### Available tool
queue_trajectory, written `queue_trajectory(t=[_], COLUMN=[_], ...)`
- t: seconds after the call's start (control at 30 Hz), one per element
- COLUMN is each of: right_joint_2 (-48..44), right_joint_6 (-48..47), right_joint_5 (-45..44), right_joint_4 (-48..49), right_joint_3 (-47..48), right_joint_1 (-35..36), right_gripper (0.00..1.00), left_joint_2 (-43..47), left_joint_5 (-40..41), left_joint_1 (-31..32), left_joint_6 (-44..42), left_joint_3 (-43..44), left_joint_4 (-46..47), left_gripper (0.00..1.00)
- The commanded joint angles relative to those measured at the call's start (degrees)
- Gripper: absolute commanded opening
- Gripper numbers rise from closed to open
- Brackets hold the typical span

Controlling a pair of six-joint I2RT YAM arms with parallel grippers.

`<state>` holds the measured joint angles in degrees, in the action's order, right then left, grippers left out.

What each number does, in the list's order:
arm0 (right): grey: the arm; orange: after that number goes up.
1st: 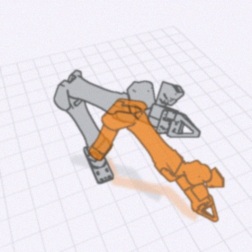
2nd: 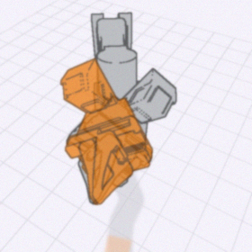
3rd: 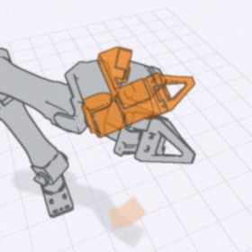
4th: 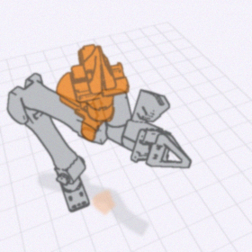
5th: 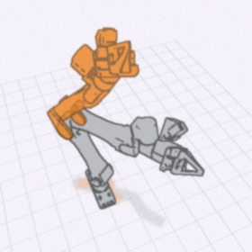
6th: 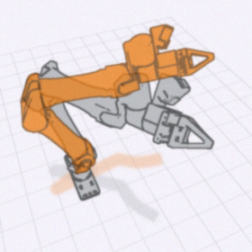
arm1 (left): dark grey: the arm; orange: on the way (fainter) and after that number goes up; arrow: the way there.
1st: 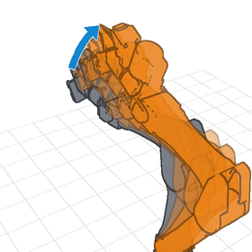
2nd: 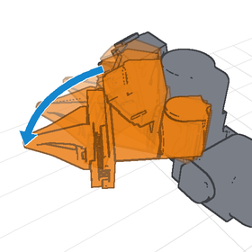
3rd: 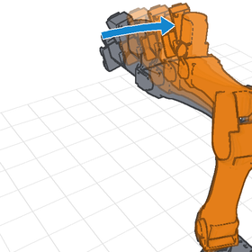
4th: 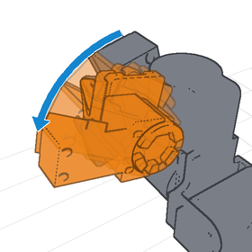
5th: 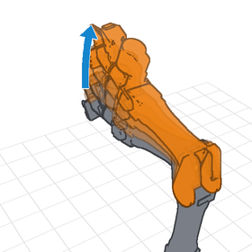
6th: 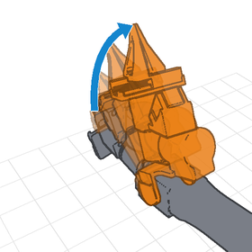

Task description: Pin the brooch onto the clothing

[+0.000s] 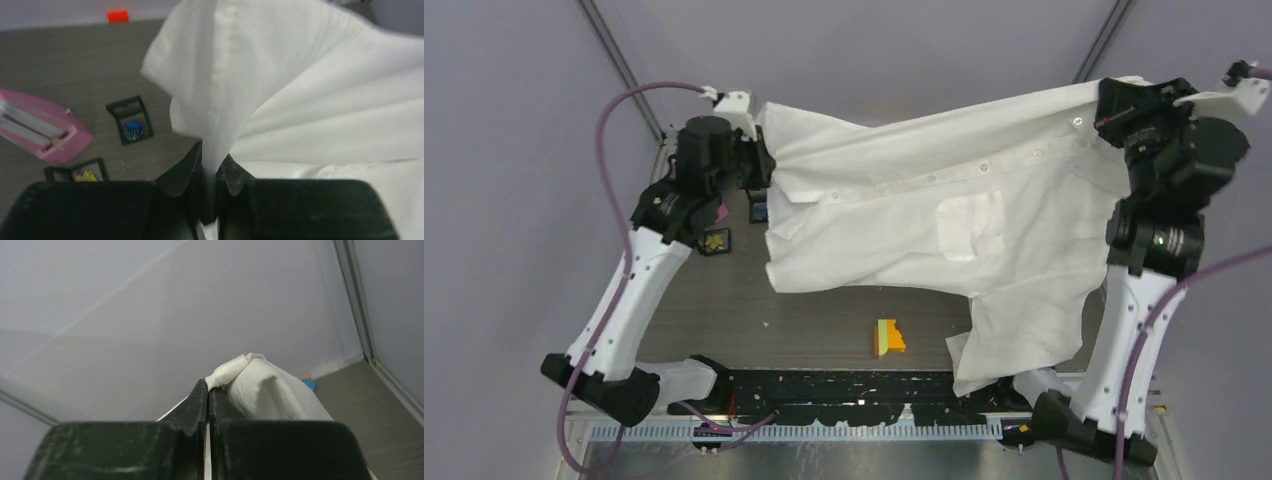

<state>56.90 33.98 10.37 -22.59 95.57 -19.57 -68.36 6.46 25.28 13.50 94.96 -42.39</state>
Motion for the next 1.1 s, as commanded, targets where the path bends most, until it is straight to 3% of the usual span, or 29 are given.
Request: queue_trajectory(t=[0.0,0.03,0.07,0.1,0.13,0.2,0.4,0.73,1.07], right_joint_2=[13.57,17.82,20.1,24.05,25.58,28.31,24.78,17.52,13.49], right_joint_6=[0.87,0.29,-0.06,-0.78,-1.07,-1.53,-0.46,1.42,5.68], right_joint_5=[-3.4,-2.39,-1.94,-1.41,-1.41,-2.56,-9.38,-4.05,-8.9], right_joint_4=[8.56,7.55,6.5,3.91,2.83,0.34,-4.57,-7.6,-3.34], right_joint_3=[-8.45,-10.0,-10.55,-10.69,-11.46,-13.68,-23.29,-40.01,-51.85], right_joint_1=[-0.67,-0.7,-0.68,-0.62,-0.57,-0.58,-0.6,2.37,22.04], right_gripper=[0.14,0.35,0.46,0.7,0.84,0.92,0.95,0.94,0.92], left_joint_2=[-2.68,-3.38,-4.31,-4.92,-5.3,-5.09,1.29,2.29,-1.56], left_joint_5=[-0.07,-3.48,-7.06,-10.63,-13.1,-16.72,-20.58,-21.98,-19.02], left_joint_1=[-3.13,-3.13,-3.13,-3.09,-3.05,-3.0,-1.88,3.61,11.99], left_joint_6=[7.52,8.81,9.9,10.85,11.5,12.84,16.59,23.31,32.53], left_joint_3=[-12.22,-14.93,-17.42,-19.39,-21.07,-24.54,-36.98,-51.1,-60.59], left_joint_4=[2.75,4.14,4.98,5.47,5.63,6.49,13.33,21.91,35.4], left_gripper=[0.33,0.52,0.65,0.75,0.79,0.84,0.89,0.91,0.82])
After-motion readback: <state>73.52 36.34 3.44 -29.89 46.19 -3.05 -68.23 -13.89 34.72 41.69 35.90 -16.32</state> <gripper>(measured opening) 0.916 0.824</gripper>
